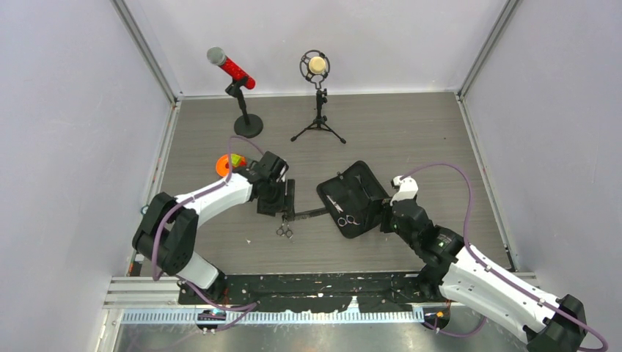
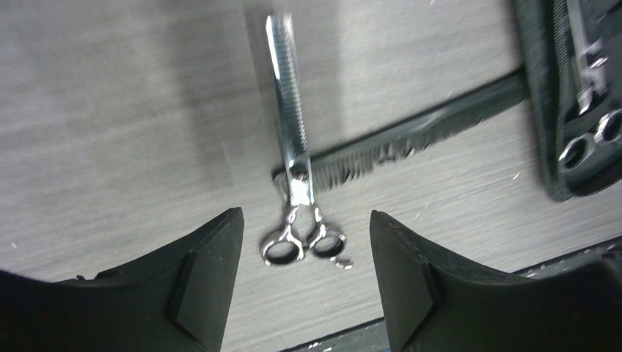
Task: Sort the hair-cutting tools
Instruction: Pick up the scissors from the center of the board.
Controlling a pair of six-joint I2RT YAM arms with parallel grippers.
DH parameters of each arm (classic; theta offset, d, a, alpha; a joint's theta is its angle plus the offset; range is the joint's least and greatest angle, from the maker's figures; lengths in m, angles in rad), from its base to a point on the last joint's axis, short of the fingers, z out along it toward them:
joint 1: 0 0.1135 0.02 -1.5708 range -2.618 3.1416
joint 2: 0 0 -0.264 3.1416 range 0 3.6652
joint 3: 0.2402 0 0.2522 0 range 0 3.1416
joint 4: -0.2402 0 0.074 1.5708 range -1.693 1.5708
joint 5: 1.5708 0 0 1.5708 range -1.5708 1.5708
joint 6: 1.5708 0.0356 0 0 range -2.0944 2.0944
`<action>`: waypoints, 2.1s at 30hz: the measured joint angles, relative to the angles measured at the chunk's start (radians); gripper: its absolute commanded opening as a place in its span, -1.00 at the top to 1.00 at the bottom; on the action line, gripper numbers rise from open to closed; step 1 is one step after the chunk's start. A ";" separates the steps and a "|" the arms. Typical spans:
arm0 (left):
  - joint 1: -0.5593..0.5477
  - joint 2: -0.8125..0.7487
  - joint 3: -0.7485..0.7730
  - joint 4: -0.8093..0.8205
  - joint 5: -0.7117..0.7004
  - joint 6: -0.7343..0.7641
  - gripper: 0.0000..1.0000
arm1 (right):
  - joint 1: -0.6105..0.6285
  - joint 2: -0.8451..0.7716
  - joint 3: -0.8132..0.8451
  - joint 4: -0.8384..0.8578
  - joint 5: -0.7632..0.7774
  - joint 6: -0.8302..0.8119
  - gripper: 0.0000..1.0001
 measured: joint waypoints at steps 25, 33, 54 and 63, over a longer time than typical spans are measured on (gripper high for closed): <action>0.030 0.209 0.159 0.021 -0.036 0.001 0.80 | -0.002 0.151 0.140 -0.098 -0.031 0.172 -0.91; 0.032 0.164 0.105 0.074 -0.024 -0.074 1.00 | -0.002 0.126 0.200 -0.129 -0.027 0.150 -0.91; 0.032 -0.133 -0.006 0.234 -0.015 -0.280 1.00 | 0.029 0.351 -0.021 0.496 -0.265 0.116 -0.85; 0.032 -0.159 -0.109 0.392 0.089 -0.332 1.00 | 0.051 0.462 -0.006 0.689 -0.359 0.149 -0.68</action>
